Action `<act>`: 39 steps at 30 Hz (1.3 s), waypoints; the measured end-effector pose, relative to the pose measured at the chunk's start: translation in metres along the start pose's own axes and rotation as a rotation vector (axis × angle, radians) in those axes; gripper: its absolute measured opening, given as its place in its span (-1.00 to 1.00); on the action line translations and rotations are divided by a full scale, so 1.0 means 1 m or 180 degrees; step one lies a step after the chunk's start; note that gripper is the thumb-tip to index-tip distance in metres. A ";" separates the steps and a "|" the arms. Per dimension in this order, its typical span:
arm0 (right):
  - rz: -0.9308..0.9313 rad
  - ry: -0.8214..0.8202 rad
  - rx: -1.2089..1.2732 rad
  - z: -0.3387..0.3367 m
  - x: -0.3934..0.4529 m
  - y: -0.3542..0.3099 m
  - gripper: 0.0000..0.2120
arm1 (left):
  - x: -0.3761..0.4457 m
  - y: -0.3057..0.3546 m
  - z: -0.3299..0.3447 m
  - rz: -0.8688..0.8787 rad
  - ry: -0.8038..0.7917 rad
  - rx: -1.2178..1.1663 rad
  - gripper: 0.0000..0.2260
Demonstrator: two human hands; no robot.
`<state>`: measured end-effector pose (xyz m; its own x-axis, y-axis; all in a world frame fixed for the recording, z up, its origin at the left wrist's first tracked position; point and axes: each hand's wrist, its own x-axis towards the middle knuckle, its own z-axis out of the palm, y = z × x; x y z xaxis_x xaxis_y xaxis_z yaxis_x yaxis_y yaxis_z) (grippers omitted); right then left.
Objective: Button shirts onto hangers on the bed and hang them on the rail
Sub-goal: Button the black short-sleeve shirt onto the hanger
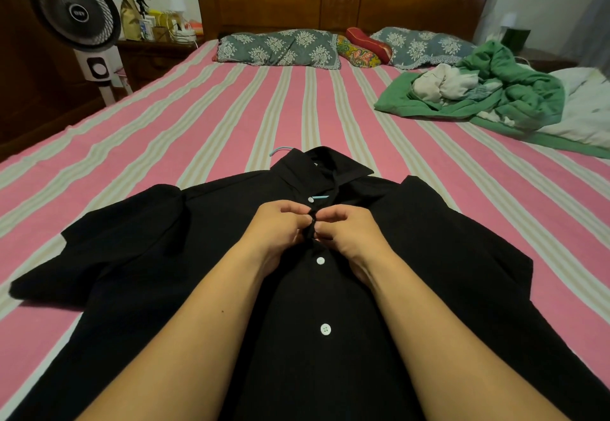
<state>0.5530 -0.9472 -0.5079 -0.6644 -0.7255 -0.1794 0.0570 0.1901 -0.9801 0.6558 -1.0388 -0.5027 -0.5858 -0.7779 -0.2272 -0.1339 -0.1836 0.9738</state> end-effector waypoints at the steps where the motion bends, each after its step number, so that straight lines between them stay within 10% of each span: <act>1: 0.0051 -0.0036 0.0101 -0.001 0.001 0.000 -0.89 | 0.000 0.000 -0.001 0.0023 -0.0114 0.0027 -0.81; 4: 0.0210 -0.0194 0.0301 -0.002 0.001 -0.003 -0.81 | -0.001 -0.002 -0.002 0.0131 -0.0546 0.0423 -0.66; 12: 0.0863 0.0166 0.1404 -0.016 0.007 -0.006 -0.75 | 0.013 -0.015 -0.003 0.0503 0.0465 0.1063 -0.75; 26: 0.0571 -0.0278 0.0120 -0.005 -0.003 -0.011 -0.67 | 0.009 -0.013 0.007 0.1341 0.0420 0.3002 -0.85; 39: 0.0151 0.0797 -0.0712 0.016 -0.007 -0.006 -0.58 | -0.003 -0.003 -0.002 0.0372 0.0164 0.0722 -0.91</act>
<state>0.5693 -0.9543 -0.5023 -0.8289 -0.5328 -0.1707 -0.0543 0.3803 -0.9233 0.6596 -1.0367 -0.5051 -0.5672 -0.8166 -0.1072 -0.2470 0.0444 0.9680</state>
